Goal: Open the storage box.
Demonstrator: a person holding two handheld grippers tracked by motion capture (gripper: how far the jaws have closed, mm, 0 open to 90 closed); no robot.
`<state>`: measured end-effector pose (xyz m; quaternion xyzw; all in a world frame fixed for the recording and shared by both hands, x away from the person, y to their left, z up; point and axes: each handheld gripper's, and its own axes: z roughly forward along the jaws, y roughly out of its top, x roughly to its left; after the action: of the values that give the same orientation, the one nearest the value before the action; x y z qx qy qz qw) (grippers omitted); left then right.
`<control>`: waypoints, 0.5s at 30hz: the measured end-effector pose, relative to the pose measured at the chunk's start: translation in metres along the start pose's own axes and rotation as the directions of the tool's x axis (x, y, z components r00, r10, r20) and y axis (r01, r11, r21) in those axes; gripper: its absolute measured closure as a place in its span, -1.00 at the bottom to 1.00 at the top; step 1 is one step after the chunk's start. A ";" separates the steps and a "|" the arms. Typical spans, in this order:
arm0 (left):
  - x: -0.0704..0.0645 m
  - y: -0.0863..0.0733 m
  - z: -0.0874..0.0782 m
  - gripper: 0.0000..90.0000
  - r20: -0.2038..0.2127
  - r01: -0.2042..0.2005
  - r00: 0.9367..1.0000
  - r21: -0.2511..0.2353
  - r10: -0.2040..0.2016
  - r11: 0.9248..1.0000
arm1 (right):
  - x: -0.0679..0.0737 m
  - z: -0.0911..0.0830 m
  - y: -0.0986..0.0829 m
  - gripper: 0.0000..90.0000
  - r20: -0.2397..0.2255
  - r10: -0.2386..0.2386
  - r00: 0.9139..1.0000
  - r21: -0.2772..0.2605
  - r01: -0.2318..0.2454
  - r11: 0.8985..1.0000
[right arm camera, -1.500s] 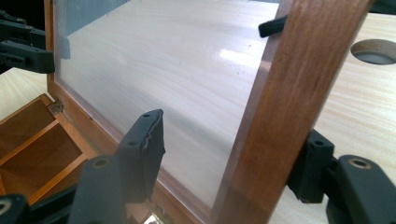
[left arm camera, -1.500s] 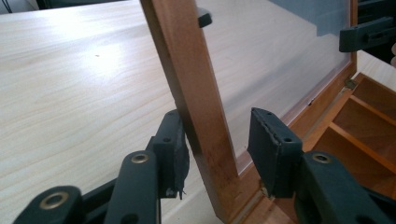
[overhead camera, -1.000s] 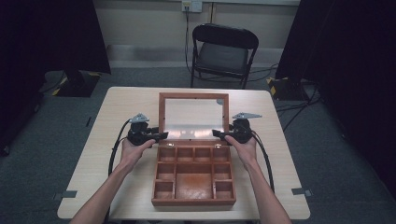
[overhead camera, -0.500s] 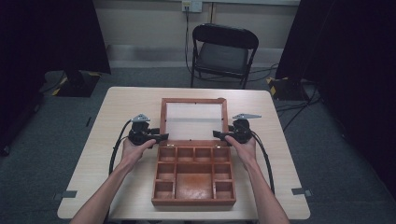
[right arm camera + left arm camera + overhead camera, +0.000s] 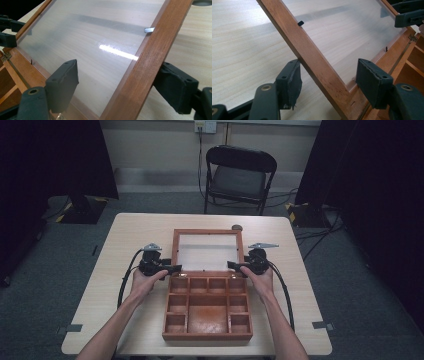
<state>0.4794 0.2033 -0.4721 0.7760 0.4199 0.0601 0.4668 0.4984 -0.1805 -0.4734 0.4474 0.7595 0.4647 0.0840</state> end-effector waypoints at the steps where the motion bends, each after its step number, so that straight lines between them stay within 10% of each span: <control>1: 0.001 0.000 0.001 -0.21 0.004 0.004 1.000 0.000 -0.004 1.000 | 0.000 0.000 0.000 -0.55 0.001 0.001 1.000 0.003 -0.001 1.000; 15: -0.002 -0.002 0.005 -0.25 -0.037 -0.016 0.999 0.017 0.017 1.000 | -0.012 0.006 -0.012 -0.61 -0.049 0.118 0.992 0.033 -0.117 0.993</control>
<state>0.4791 0.1990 -0.4762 0.7820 0.4224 0.0749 0.4522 0.5016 -0.1878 -0.4891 0.4805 0.7405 0.4688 0.0304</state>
